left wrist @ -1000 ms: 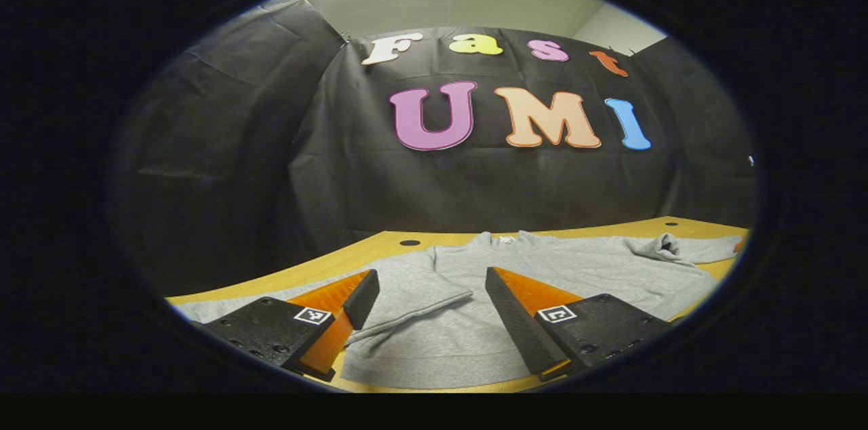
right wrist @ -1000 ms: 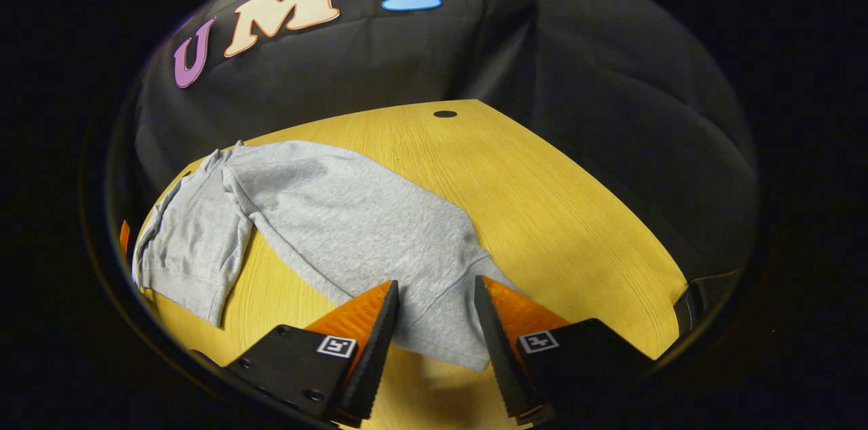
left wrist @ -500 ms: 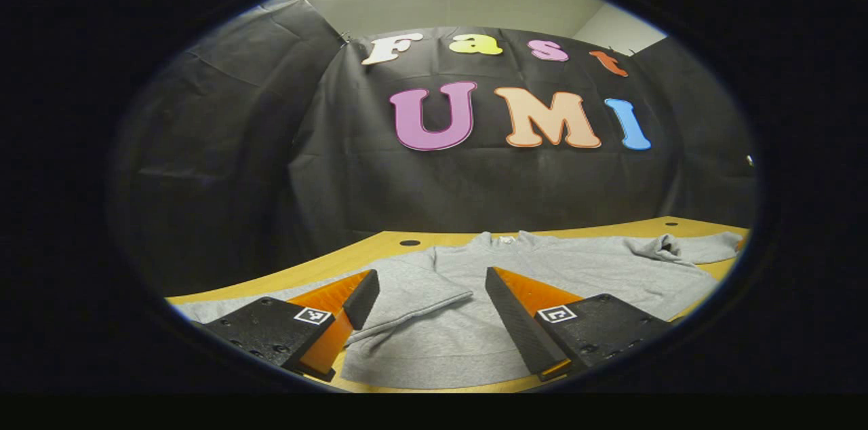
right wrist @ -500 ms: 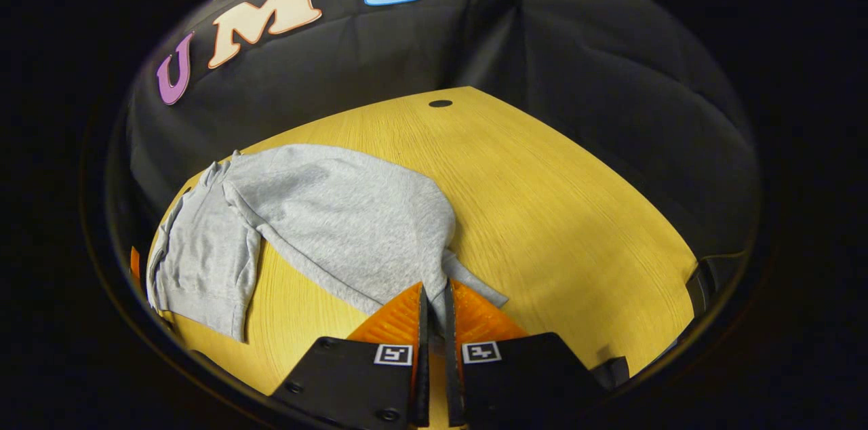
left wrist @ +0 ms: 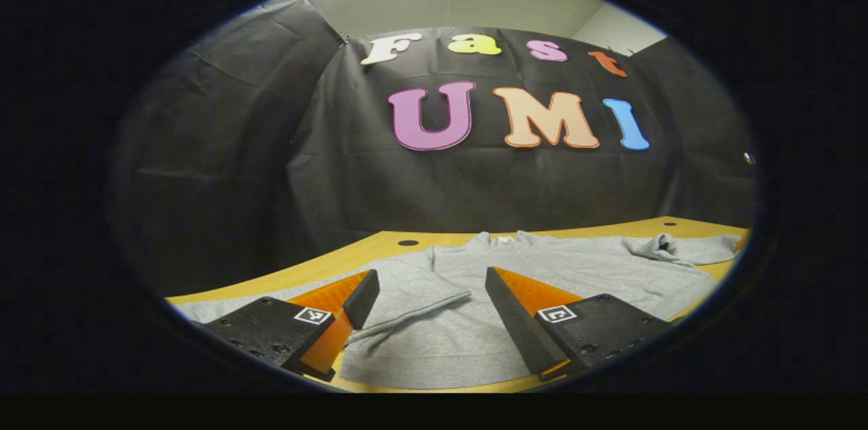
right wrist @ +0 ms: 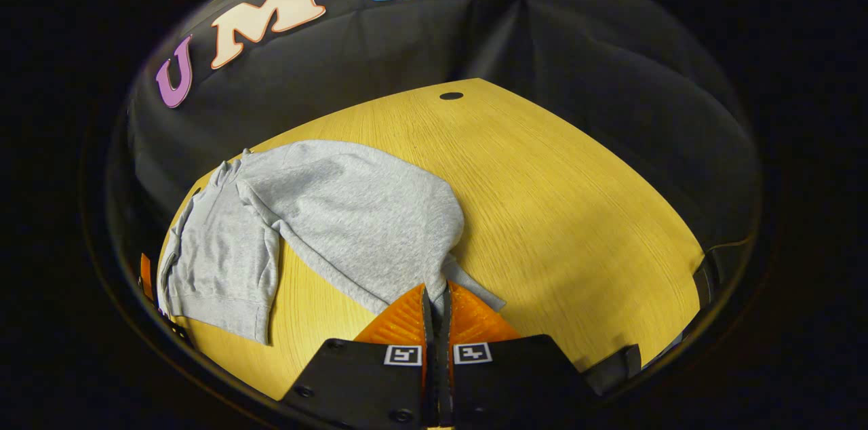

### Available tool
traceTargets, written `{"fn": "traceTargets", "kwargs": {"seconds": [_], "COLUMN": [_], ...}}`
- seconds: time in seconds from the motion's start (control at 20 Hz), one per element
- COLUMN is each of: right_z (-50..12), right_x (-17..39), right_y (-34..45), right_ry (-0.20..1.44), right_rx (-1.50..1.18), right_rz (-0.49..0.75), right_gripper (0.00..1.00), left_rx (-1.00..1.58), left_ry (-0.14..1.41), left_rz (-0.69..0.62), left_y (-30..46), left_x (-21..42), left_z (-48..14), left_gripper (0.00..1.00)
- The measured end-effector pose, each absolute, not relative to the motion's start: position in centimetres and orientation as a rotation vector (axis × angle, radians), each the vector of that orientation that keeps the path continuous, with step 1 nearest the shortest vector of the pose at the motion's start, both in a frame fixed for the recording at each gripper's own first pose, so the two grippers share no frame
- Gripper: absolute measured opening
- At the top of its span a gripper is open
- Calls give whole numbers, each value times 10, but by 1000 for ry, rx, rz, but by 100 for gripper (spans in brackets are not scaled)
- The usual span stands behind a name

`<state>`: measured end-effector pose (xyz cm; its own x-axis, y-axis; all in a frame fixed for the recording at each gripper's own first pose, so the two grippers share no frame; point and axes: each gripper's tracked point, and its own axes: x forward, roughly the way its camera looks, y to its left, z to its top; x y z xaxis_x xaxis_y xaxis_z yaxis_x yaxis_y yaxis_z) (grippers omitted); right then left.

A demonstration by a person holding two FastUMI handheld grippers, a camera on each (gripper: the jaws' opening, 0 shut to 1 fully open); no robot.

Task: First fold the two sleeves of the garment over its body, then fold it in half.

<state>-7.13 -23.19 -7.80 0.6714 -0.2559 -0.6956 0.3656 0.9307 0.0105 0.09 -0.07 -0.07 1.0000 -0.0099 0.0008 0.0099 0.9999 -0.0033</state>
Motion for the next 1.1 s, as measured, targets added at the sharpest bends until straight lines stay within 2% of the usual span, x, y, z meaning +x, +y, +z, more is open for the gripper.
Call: {"fn": "traceTargets", "kwargs": {"seconds": [0.05, 0.1, 0.15, 0.2, 0.65, 1.1], "right_z": [-72, -65, -56, -47, 32, 46], "right_x": [-67, -61, -53, -44, 47, 119], "right_y": [-226, -218, -211, -205, -110, 29], "right_ry": [752, 740, 722, 702, 550, 484], "right_rx": [164, 177, 183, 182, 109, 133], "right_rz": [-339, -324, -306, -290, -120, 84], "right_gripper": [0, 2, 0, 3, 2, 3], "left_rx": [-3, -3, -3, -3, -3, -3], "left_ry": [0, 0, 0, 0, 0, 0], "left_rz": [-10, -10, -10, -10, -10, -11], "left_y": [0, 0, 0, 0, 1, 0], "left_x": [1, 1, 0, 1, 1, 2], "left_z": [-1, -1, 0, -1, -2, 0], "left_gripper": [95, 94, 94, 94, 94, 95]}}
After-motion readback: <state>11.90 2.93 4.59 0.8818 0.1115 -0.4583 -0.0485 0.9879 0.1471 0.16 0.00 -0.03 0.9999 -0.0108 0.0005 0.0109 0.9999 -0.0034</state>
